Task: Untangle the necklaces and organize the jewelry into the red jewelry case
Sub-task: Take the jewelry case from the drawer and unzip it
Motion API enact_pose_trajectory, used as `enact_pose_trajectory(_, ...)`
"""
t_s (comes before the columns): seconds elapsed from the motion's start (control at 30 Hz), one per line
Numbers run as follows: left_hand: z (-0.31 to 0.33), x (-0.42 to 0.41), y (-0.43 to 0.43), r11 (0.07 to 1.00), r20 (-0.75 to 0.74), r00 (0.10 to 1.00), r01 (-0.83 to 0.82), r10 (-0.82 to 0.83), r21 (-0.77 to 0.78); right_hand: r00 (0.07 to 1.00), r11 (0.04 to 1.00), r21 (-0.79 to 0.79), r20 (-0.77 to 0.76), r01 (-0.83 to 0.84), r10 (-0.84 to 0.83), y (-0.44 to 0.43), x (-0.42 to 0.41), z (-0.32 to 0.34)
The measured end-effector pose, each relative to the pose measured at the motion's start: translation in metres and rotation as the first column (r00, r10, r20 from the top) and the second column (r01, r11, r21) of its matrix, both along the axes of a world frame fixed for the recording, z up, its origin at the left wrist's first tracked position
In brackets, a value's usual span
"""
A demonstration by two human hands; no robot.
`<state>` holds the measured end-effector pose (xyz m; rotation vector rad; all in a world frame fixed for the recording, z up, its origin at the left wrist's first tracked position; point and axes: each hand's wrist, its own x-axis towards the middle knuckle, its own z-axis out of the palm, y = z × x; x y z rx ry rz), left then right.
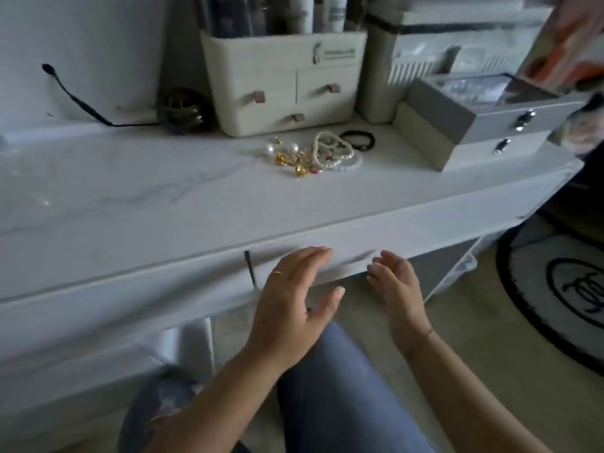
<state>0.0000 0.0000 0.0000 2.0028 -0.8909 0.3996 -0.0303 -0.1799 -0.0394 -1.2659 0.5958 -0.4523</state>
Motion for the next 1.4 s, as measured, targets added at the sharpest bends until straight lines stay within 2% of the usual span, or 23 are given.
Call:
enact_pose_trajectory(0.1,-0.021,0.006,-0.014,0.993,0.067,0.997,-0.034,0.026,0.113,1.000,0.982,0.187,-0.013,-0.016,0.018,-0.010,0.007,-0.008)
enact_pose_trajectory(0.2,-0.033,0.006,-0.021,0.980,0.112,0.992,-0.079,0.059,0.182,1.000,0.976,0.216,-0.016,-0.021,0.025,-0.013,0.011,-0.013)
enact_pose_trajectory(0.3,-0.036,0.003,-0.023,0.975,0.134,0.986,-0.127,0.103,0.181,0.997,0.977,0.201,-0.012,-0.068,0.072,-0.016,0.011,-0.013)
enact_pose_trajectory(0.37,-0.033,0.001,-0.026,0.974,0.132,0.984,-0.145,0.123,0.175,0.995,0.959,0.269,0.021,-0.095,0.093,-0.017,0.013,-0.009)
enact_pose_trajectory(0.47,-0.028,-0.002,-0.029,0.973,0.138,0.983,-0.148,0.125,0.175,0.997,0.848,0.527,0.072,-0.060,0.026,-0.021,0.014,0.001)
enact_pose_trajectory(0.57,-0.022,-0.006,-0.030,0.971,0.151,0.982,-0.145,0.117,0.189,0.995,0.722,0.685,0.080,-0.094,0.053,-0.028,0.008,0.006)
enact_pose_trajectory(0.7,-0.008,-0.010,-0.033,0.973,0.178,0.978,-0.141,0.108,0.183,0.985,0.651,0.739,0.148,-0.173,0.094,-0.032,-0.001,0.005)
enact_pose_trajectory(0.83,0.001,-0.012,-0.035,0.968,0.187,0.975,-0.156,0.119,0.195,0.975,0.641,0.736,0.190,-0.218,0.114,-0.033,-0.014,0.000)
enact_pose_trajectory(0.93,0.005,-0.016,-0.038,0.953,0.229,0.965,-0.182,0.126,0.241,0.971,0.668,0.706,0.196,-0.235,0.135,-0.036,-0.034,-0.002)
enact_pose_trajectory(1.0,0.010,-0.021,-0.041,0.943,0.236,0.963,-0.196,0.133,0.269,0.972,0.747,0.623,0.154,-0.234,0.176,-0.036,-0.050,0.003)
enact_pose_trajectory(1.03,0.012,-0.025,-0.042,0.940,0.227,0.964,-0.198,0.136,0.277,0.977,0.837,0.505,0.084,-0.211,0.196,-0.037,-0.056,0.007)
enact_pose_trajectory(1.07,0.014,-0.030,-0.043,0.939,0.220,0.966,-0.199,0.139,0.280,0.983,0.940,0.296,-0.022,-0.169,0.184,-0.039,-0.062,0.011)
enact_pose_trajectory(1.1,0.016,-0.034,-0.045,0.938,0.210,0.967,-0.200,0.142,0.283,0.987,0.995,-0.008,-0.122,-0.104,0.102,-0.042,-0.066,0.014)
enact_pose_trajectory(1.13,0.018,-0.038,-0.047,0.938,0.205,0.967,-0.204,0.149,0.281,0.987,0.938,-0.346,-0.156,-0.027,-0.029,-0.046,-0.070,0.017)
enact_pose_trajectory(1.17,0.019,-0.042,-0.048,0.939,0.194,0.968,-0.208,0.158,0.274,0.986,0.775,-0.631,-0.099,0.043,-0.136,-0.050,-0.073,0.021)
enact_pose_trajectory(1.2,0.021,-0.046,-0.048,0.941,0.180,0.969,-0.212,0.168,0.263,0.986,0.573,-0.815,-0.017,0.083,-0.168,-0.052,-0.074,0.027)
enact_pose_trajectory(1.23,0.023,-0.049,-0.048,0.943,0.163,0.971,-0.214,0.176,0.255,0.990,0.409,-0.909,0.033,0.087,-0.137,-0.053,-0.073,0.032)
enact_pose_trajectory(1.27,0.025,-0.052,-0.048,0.943,0.148,0.973,-0.210,0.177,0.257,0.996,0.308,-0.950,0.020,0.045,-0.085,-0.053,-0.072,0.037)
enact_pose_trajectory(1.33,0.033,-0.060,-0.047,0.941,0.092,0.983,-0.178,0.158,0.288,0.998,0.214,-0.975,-0.060,-0.053,-0.027,-0.052,-0.073,0.042)
enact_pose_trajectory(1.4,0.042,-0.066,-0.043,0.936,0.028,0.990,-0.141,0.140,0.322,0.997,0.149,-0.988,-0.051,-0.043,-0.049,-0.054,-0.079,0.047)
